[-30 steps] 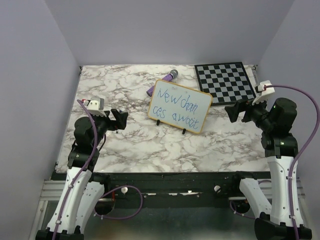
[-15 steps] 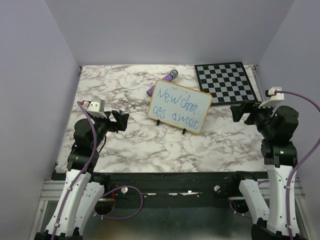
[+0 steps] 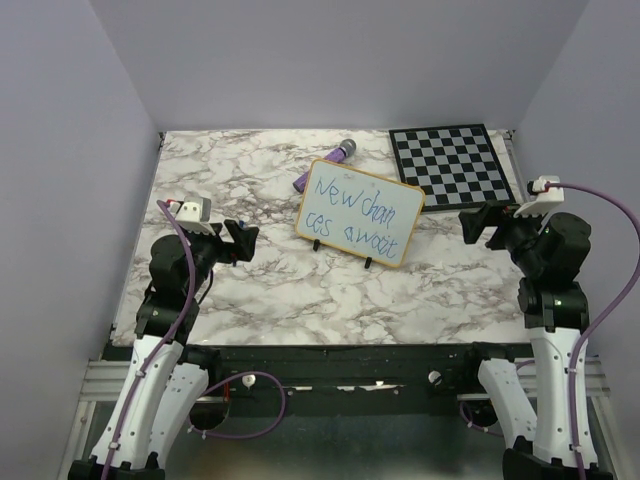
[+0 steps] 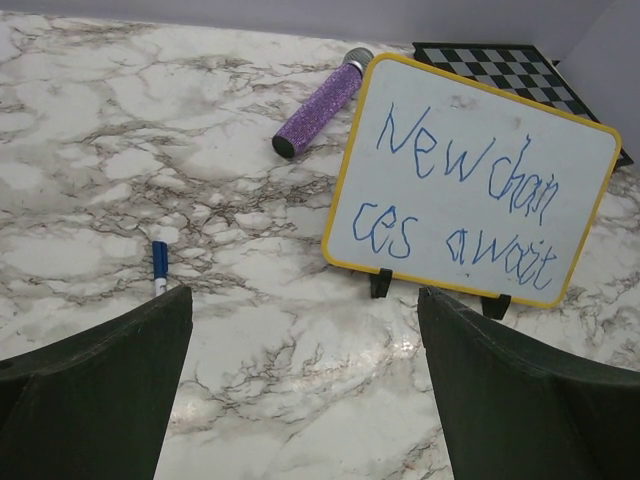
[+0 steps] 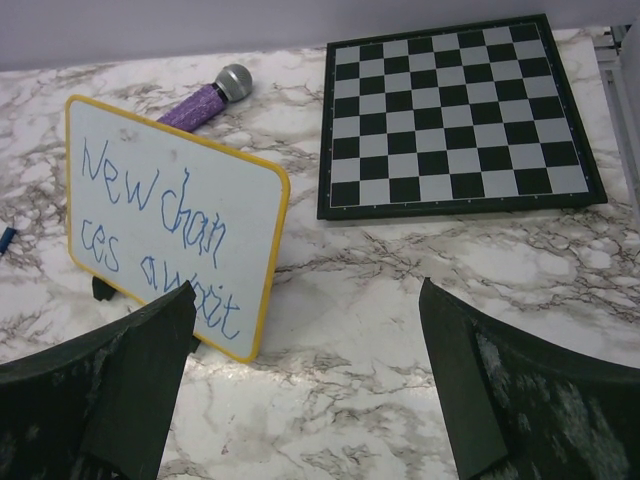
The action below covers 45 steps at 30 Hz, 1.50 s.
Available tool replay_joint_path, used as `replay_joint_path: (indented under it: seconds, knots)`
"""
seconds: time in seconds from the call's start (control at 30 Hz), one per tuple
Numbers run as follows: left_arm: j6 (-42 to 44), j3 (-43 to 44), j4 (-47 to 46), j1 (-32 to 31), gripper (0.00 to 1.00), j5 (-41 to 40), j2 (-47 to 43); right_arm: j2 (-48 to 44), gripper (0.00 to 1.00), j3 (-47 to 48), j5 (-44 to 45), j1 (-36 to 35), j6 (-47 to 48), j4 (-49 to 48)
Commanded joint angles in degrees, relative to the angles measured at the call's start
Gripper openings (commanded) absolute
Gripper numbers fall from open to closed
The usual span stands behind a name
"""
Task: Write a sentence on the whiteboard
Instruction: Reset both arms
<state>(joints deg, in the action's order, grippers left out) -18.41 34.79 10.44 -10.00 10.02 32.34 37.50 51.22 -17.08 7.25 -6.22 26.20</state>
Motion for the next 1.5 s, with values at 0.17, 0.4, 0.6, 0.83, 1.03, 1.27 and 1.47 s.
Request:
replay_joint_path:
  seconds: [0.17, 0.4, 0.6, 0.83, 1.03, 1.27, 1.47]
  knots:
    - [0.13, -0.42, 0.20, -0.28, 0.99, -0.88, 0.36, -0.58, 1.00, -0.77, 0.91, 0.31, -0.46, -2.29]
    - [0.13, -0.51, 0.02, -0.28, 0.99, -0.79, 0.36, -0.23, 1.00, -0.16, 0.65, 0.31, -0.02, -2.03]
    - [-0.04, -0.51, -0.33, -0.28, 0.99, -0.35, 0.36, -0.58, 1.00, -0.60, 0.56, 0.40, 0.07, -2.03]
    - [-0.31, -0.59, -0.42, -0.28, 0.99, -0.09, 0.10, -0.49, 1.00, -0.77, 0.82, 0.40, 0.07, -2.03]
    - [-0.39, -0.60, -0.33, -0.28, 0.99, 0.00, -0.08, -0.76, 1.00, -0.86, 0.47, 0.66, 0.07, -2.11]
    - [-0.39, -0.51, -0.33, -0.28, 0.99, -0.09, -0.08, -0.85, 1.00, -1.21, 0.38, 0.66, 0.15, -2.29]
    - [-0.48, -0.59, -0.42, -0.28, 0.99, 0.00, 0.01, -0.85, 1.00, -1.30, 0.21, 0.66, 0.15, -2.29]
